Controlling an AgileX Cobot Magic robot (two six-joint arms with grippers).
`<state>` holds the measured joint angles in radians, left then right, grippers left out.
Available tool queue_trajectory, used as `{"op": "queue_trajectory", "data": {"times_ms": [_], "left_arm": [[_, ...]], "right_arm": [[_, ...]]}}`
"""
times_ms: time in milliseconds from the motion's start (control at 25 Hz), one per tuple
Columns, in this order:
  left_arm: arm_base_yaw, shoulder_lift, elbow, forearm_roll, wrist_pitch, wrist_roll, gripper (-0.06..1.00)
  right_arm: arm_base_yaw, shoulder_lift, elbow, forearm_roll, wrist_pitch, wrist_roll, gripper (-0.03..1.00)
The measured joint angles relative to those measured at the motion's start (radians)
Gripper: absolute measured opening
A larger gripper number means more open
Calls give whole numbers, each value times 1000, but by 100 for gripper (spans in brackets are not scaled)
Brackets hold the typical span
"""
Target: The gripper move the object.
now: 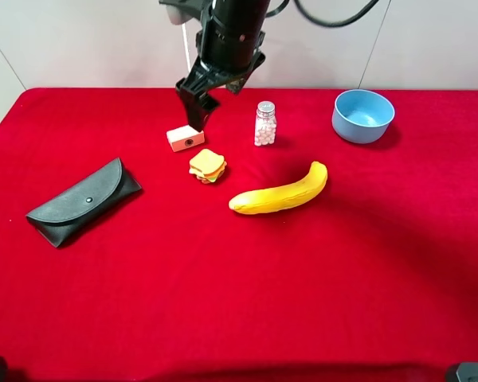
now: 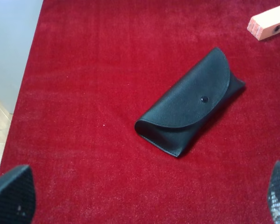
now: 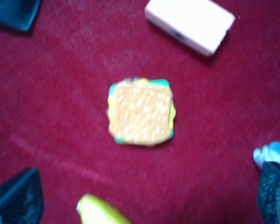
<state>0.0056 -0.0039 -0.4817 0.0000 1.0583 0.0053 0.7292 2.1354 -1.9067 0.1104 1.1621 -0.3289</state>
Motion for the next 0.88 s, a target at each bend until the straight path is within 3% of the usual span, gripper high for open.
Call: {"op": "queue_trajectory", "data": {"times_ms": [120,360,880], "left_arm": [[0,0,0,0,0,0,99],[0,0,0,0,0,0,99],[0,0,0,0,0,0,99]], "right_arm": [[0,-35,3,0,46,0,69],[0,-142,76,1,51,0,69],[0,-472,465,1,54,16,69]]}}
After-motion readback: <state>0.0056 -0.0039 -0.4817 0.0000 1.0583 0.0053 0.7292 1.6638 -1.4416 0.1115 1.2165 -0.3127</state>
